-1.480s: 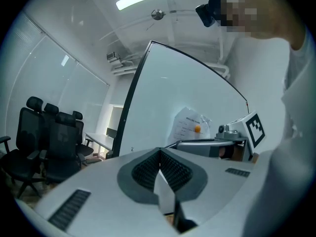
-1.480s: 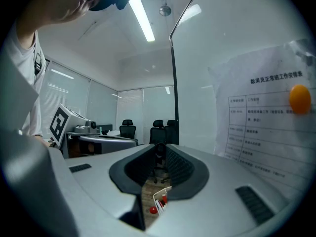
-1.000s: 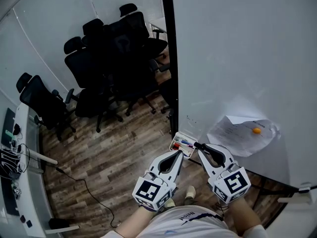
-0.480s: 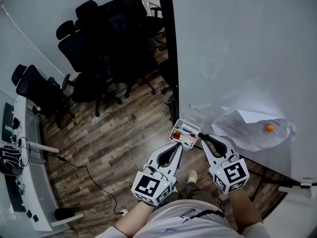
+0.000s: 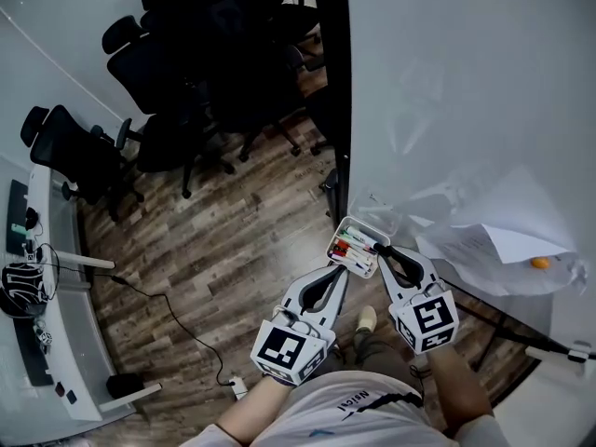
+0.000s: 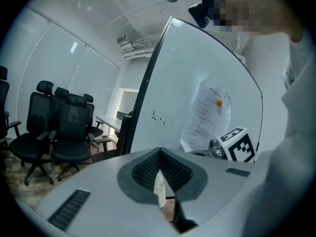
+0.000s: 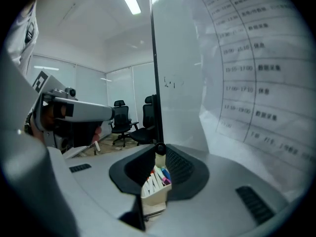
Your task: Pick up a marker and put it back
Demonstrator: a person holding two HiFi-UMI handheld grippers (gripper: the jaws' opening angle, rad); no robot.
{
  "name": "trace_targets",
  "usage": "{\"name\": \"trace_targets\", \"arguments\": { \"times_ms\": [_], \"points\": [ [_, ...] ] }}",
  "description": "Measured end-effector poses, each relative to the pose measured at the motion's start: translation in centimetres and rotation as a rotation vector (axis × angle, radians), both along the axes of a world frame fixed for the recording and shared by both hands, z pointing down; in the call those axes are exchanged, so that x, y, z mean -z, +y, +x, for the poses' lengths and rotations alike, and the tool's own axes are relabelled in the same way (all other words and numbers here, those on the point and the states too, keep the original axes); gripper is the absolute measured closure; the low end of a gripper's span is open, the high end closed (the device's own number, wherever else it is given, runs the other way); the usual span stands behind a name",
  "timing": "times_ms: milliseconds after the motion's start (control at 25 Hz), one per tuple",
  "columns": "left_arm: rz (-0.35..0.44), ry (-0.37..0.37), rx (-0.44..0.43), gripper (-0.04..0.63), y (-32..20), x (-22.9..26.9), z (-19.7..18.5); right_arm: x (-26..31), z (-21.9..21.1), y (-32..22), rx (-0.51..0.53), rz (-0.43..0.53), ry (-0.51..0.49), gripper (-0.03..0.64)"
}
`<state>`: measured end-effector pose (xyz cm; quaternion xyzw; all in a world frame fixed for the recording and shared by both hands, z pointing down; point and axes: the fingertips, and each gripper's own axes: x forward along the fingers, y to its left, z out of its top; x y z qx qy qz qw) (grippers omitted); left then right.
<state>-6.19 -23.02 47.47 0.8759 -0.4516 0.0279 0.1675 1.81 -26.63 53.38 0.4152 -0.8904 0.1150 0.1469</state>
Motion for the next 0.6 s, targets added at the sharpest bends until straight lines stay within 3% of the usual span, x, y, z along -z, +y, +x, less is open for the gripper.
{"name": "trace_targets", "arguments": {
  "times_ms": [600],
  "points": [
    [-0.043,0.011,0.003,0.584,-1.4,-2.9,-1.5,-6.6,-1.0,-1.2,0.017,-0.088,0.105,0.54]
  ]
}}
